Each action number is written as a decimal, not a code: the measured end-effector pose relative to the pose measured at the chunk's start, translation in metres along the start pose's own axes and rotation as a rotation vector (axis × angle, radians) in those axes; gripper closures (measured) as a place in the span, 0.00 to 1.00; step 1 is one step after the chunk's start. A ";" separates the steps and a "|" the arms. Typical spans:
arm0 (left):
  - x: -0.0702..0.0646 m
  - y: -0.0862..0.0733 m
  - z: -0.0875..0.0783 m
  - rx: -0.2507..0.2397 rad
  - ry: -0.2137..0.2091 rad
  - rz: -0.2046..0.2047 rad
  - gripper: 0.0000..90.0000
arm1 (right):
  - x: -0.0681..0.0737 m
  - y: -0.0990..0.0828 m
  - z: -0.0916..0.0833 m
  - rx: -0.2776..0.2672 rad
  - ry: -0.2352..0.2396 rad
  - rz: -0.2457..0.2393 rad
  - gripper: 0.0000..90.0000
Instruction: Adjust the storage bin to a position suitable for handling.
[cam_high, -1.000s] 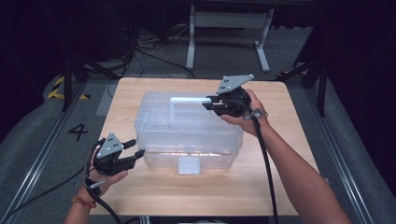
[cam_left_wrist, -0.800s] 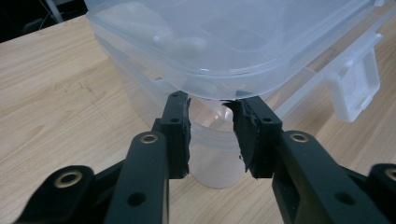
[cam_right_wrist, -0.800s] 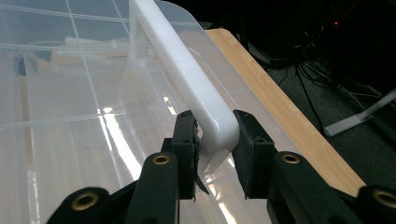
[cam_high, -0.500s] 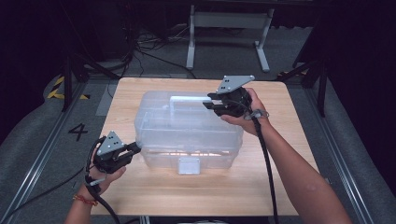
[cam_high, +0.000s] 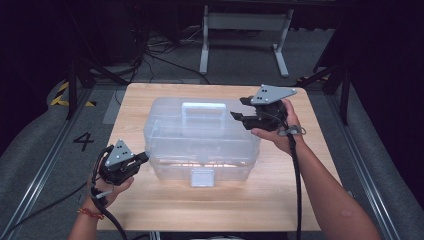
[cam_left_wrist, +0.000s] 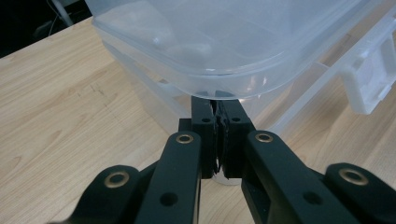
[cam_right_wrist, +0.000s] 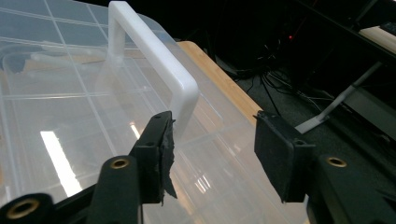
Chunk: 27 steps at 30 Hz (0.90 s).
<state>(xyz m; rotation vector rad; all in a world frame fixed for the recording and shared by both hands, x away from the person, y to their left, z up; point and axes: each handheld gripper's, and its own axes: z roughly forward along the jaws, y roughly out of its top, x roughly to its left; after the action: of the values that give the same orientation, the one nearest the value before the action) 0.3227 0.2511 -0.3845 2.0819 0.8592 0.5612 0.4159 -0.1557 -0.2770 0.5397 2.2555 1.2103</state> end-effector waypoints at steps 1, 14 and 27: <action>0.000 0.000 0.000 -0.006 0.001 0.002 0.97 | 0.000 -0.002 -0.004 -0.003 -0.008 -0.002 0.50; 0.002 0.002 -0.003 -0.023 -0.005 -0.004 1.00 | -0.012 -0.044 -0.054 -0.031 -0.126 0.036 0.48; 0.005 0.014 -0.003 -0.058 -0.001 -0.009 1.00 | -0.018 -0.106 -0.058 0.021 -0.136 0.099 0.46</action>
<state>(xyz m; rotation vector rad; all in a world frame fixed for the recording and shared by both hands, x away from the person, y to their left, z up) 0.3299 0.2500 -0.3708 2.0253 0.8416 0.5740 0.3845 -0.2579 -0.3350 0.7276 2.1516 1.1619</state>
